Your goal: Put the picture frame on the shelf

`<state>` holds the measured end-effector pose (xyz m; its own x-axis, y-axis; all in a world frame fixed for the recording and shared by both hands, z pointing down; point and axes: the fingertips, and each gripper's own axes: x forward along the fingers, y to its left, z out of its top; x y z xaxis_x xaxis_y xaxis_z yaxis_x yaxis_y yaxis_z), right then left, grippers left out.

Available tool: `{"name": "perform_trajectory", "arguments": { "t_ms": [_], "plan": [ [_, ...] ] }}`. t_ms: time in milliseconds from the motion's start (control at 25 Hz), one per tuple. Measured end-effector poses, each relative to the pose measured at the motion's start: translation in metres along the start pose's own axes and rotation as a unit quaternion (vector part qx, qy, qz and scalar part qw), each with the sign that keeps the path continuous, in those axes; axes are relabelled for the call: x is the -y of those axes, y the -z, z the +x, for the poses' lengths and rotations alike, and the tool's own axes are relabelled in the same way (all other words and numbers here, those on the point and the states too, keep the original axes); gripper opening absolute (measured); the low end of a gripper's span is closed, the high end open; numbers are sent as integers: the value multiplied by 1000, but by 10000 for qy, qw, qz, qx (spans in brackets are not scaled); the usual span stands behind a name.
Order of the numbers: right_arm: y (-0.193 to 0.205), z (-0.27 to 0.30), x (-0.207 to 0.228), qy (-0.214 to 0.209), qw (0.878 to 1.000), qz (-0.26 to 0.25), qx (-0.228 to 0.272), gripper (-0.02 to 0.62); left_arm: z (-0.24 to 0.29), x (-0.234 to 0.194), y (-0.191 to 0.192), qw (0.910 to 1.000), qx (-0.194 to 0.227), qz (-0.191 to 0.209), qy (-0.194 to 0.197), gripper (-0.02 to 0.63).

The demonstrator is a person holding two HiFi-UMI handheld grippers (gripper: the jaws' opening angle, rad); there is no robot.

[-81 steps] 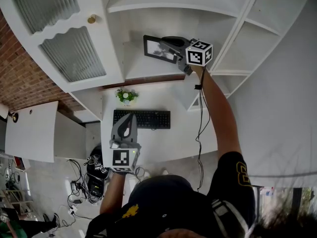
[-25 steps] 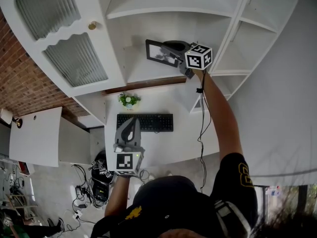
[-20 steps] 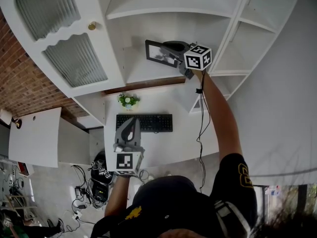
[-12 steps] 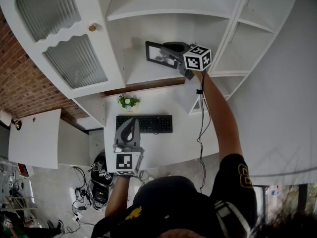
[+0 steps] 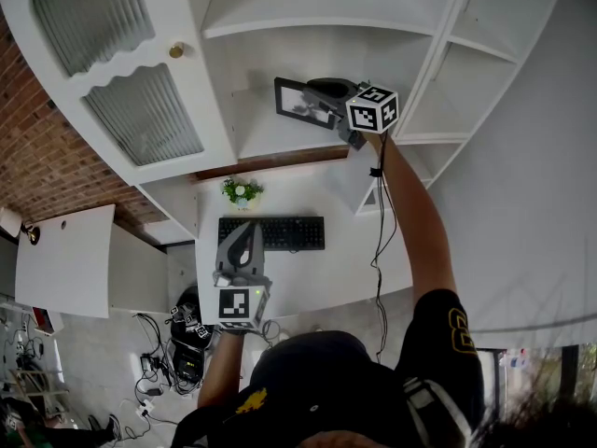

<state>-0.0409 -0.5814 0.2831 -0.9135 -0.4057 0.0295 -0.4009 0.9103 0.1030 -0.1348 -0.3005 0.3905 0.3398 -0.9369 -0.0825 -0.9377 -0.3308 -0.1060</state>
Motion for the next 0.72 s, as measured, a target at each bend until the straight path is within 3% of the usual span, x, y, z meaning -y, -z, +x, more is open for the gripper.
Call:
{"name": "perform_trajectory", "arguments": {
  "t_ms": [720],
  "plan": [
    [-3, -4, 0, 85, 10000, 1, -5, 97, -3, 1, -1, 10000, 6, -15, 8, 18]
  ]
}}
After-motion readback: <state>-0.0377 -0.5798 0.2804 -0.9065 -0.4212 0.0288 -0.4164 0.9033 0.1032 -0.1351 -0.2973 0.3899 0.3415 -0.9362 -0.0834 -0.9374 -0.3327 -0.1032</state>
